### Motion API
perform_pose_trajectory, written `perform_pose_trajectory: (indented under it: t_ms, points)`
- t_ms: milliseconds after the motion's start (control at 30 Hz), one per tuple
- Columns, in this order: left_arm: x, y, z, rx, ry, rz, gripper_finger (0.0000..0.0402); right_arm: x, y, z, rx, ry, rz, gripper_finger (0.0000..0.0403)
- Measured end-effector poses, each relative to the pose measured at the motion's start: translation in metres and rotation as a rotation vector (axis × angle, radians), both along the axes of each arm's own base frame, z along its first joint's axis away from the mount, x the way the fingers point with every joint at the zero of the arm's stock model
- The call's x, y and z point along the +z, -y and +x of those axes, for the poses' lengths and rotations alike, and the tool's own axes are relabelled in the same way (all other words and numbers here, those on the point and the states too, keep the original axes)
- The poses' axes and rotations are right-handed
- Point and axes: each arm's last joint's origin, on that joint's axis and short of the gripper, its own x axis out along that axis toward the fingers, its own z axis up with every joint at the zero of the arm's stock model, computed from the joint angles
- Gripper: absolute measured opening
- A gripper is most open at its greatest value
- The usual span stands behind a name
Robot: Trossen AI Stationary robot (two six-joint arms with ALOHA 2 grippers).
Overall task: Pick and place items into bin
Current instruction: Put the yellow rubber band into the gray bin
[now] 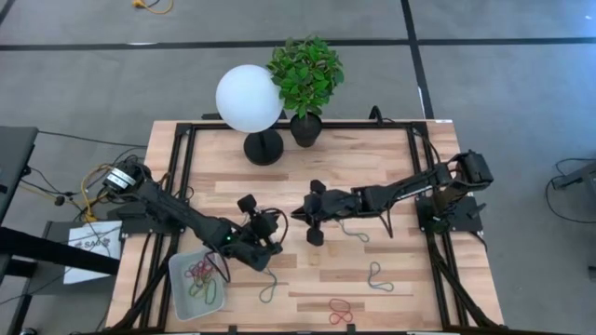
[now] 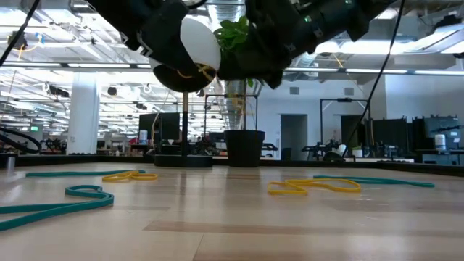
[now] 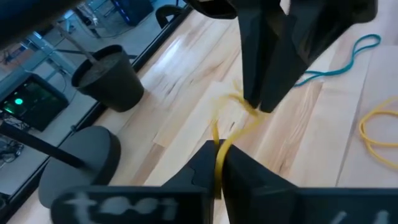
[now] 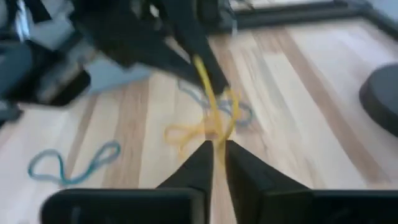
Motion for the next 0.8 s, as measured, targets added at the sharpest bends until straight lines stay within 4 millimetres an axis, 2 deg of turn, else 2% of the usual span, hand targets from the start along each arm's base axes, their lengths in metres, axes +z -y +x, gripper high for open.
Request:
perform_pose_trajectory:
  t_ms: [200, 367, 533, 667, 800]
  points:
    - [-0.002, -0.001, -0.004, -0.006, -0.052, 0.007, 0.0001, -0.011, -0.003, -0.007, -0.009, -0.133, 0.012, 0.0088]
    - [0.005, -0.004, -0.026, -0.005, -0.163, -0.089, 0.0000, -0.020, -0.009, -0.016, 0.000, -0.248, 0.007, 0.0111]
    - [0.042, 0.000, -0.055, 0.011, -0.307, -0.367, 0.0000, -0.026, -0.016, -0.023, 0.020, -0.316, -0.009, 0.0118]
    - [0.073, 0.012, -0.078, -0.048, -0.465, -0.606, 0.0000, -0.027, -0.020, -0.024, 0.033, -0.319, -0.011, 0.0118]
    - [0.085, 0.028, -0.103, -0.059, -0.677, -0.852, 0.0000, -0.027, -0.020, -0.024, 0.034, -0.319, -0.011, 0.0118]
